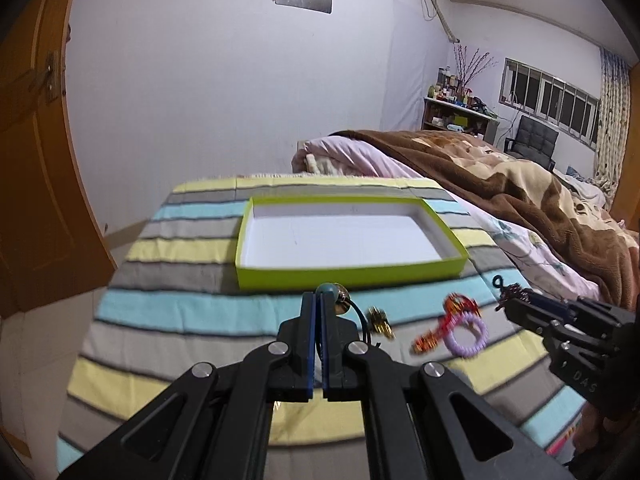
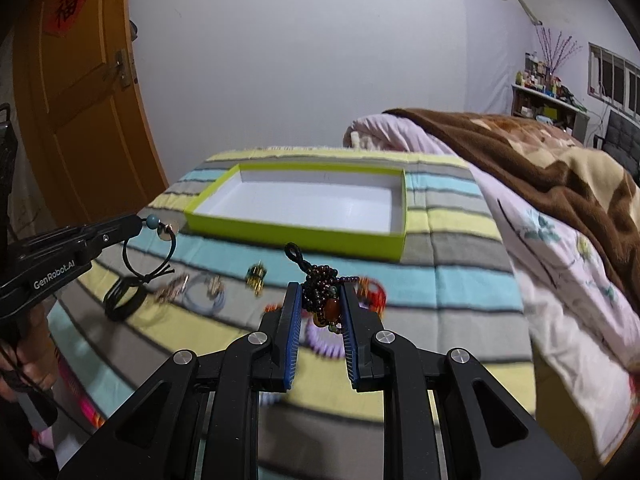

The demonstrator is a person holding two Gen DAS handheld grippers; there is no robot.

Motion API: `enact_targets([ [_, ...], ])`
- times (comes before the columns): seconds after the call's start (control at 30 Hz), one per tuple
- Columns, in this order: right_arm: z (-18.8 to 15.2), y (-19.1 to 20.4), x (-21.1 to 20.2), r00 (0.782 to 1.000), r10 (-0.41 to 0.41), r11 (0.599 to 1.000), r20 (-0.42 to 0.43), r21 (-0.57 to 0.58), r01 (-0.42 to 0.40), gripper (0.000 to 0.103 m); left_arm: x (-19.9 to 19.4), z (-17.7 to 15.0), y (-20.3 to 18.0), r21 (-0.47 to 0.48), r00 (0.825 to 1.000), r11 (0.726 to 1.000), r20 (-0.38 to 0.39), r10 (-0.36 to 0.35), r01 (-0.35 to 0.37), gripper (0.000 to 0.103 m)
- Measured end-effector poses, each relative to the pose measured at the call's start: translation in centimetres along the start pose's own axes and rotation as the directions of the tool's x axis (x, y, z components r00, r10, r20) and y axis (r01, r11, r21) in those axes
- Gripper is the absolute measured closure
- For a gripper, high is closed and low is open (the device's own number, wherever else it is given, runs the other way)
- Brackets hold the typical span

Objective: Organize jewelry
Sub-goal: 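Carry the hair tie with the left tool while the right tool carries the pendant into the green box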

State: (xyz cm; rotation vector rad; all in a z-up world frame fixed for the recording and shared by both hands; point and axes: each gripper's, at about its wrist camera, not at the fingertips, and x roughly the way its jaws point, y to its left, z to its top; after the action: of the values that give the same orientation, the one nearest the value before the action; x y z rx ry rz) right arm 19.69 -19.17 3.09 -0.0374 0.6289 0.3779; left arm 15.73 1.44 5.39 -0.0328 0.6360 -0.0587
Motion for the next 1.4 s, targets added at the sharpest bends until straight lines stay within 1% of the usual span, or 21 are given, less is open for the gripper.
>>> enact_targets([
  [0.2, 2.7, -1.0, 2.3, 1.0, -0.012, 1.0, 0.009, -0.015, 0.012, 0.084, 2.5, 2.5, 0.3, 0.006, 1.0, 1.0, 0.004, 0.01, -0.01, 0.101],
  [0.27, 3.6, -1.4, 3.3, 1.0, -0.016, 1.0, 0.008, -0.016, 0.016, 0.084, 3.6, 3.4, 0.6, 0.004, 1.0, 1.0, 0.001, 0.024, -0.024, 0.101],
  [0.37, 4.9, -2.1, 5.1, 1.0, -0.022, 1.0, -0.001, -0.015, 0.022, 0.083, 5.2, 4.5, 1.0, -0.003, 1.0, 1.0, -0.01, 0.018, -0.018, 0.101],
  [0.5, 6.1, -3.0, 7.9, 0.999, -0.031, 0.999, -0.024, -0.008, 0.031, 0.083, 7.7, 6.1, 1.8, -0.002, 1.0, 1.0, -0.015, 0.025, -0.025, 0.101],
  [0.7, 7.0, -4.7, 12.8, 0.995, -0.057, 0.998, -0.087, 0.002, 0.057, 0.083, 11.8, 7.7, 2.7, 0.003, 0.998, 0.999, -0.053, 0.037, -0.037, 0.101],
  [0.8, 7.6, -5.3, 14.6, 0.993, -0.056, 0.998, -0.105, 0.007, 0.057, 0.083, 13.7, 7.8, 2.9, 0.012, 0.996, 0.999, -0.078, 0.053, -0.052, 0.101],
  [1.0, 8.8, -6.0, 16.9, 0.99, -0.052, 0.998, -0.129, 0.02, 0.055, 0.083, 17.0, 7.8, 3.4, 0.017, 0.988, 0.997, -0.129, 0.079, -0.077, 0.101],
  [1.13, 9.2, -6.4, 18.4, 0.987, -0.055, 0.998, -0.15, 0.024, 0.06, 0.083, 18.5, 7.7, 3.9, 0.015, 0.984, 0.996, -0.158, 0.084, -0.083, 0.101],
  [1.3, 9.0, -6.6, 19.3, 0.983, -0.053, 0.998, -0.177, 0.026, 0.058, 0.082, 19.4, 7.4, 4.2, 0.006, 0.98, 0.997, -0.184, 0.076, -0.076, 0.101],
  [1.33, 9.0, -6.6, 19.3, 0.983, -0.053, 0.998, -0.178, 0.02, 0.057, 0.082, 19.5, 7.3, 4.3, 0.003, 0.98, 0.997, -0.188, 0.07, -0.071, 0.101],
  [1.4, 9.0, -6.5, 19.1, 0.984, -0.048, 0.999, -0.173, 0.013, 0.051, 0.076, 19.6, 7.3, 4.5, -0.006, 0.979, 0.998, -0.195, 0.052, -0.055, 0.1],
])
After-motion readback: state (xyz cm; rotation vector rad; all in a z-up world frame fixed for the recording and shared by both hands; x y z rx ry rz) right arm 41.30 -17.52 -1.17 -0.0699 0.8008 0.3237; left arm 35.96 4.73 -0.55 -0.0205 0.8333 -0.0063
